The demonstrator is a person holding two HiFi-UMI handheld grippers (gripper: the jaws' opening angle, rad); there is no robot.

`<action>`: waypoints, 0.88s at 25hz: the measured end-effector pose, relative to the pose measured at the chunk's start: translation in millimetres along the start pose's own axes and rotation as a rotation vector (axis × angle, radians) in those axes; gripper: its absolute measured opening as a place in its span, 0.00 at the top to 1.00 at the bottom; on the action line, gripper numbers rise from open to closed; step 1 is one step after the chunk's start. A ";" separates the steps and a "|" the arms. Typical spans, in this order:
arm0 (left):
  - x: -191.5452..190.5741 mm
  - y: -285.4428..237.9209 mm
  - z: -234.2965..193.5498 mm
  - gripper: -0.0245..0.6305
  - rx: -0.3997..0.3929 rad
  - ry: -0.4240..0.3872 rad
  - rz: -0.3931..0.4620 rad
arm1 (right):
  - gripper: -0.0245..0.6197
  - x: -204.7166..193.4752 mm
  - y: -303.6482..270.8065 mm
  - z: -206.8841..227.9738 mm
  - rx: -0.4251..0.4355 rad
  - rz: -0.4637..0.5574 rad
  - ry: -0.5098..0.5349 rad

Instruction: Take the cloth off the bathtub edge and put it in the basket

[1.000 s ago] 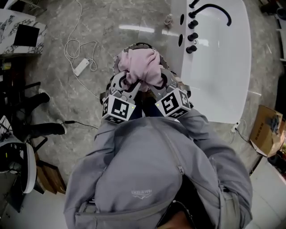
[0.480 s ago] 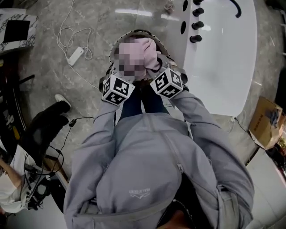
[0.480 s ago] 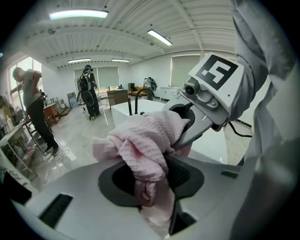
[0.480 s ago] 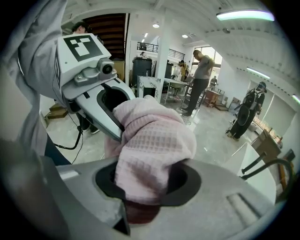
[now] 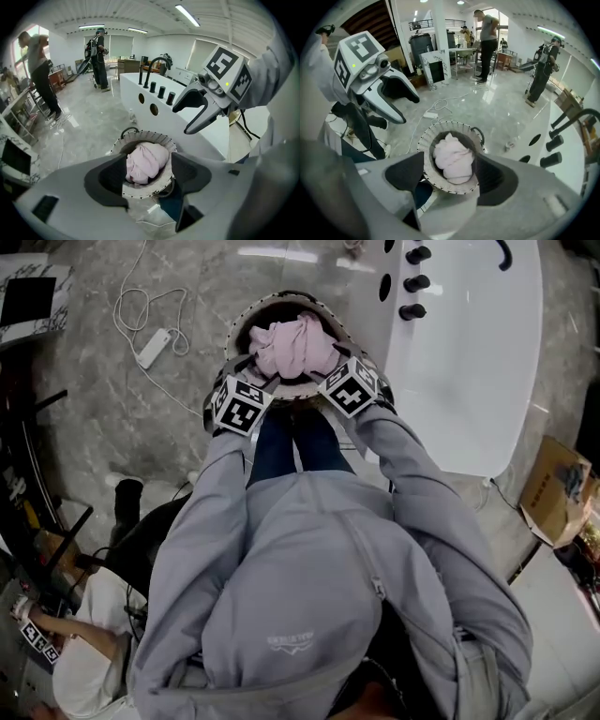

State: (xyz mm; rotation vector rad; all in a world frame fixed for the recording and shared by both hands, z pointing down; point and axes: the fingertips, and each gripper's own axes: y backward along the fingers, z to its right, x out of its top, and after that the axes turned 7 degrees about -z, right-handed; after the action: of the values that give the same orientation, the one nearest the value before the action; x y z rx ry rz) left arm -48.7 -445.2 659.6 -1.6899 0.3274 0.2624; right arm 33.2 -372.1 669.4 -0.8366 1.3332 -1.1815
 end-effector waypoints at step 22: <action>54.2 87.3 11.5 0.96 0.128 -0.016 0.294 | 0.95 56.2 109.8 -4.7 -0.166 0.368 -0.108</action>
State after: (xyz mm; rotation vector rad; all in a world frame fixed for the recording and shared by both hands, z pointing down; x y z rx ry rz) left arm -29.6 -448.6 558.0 -1.5103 0.5704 0.4616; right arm 37.8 -397.4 548.8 -0.7216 1.4358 -0.7379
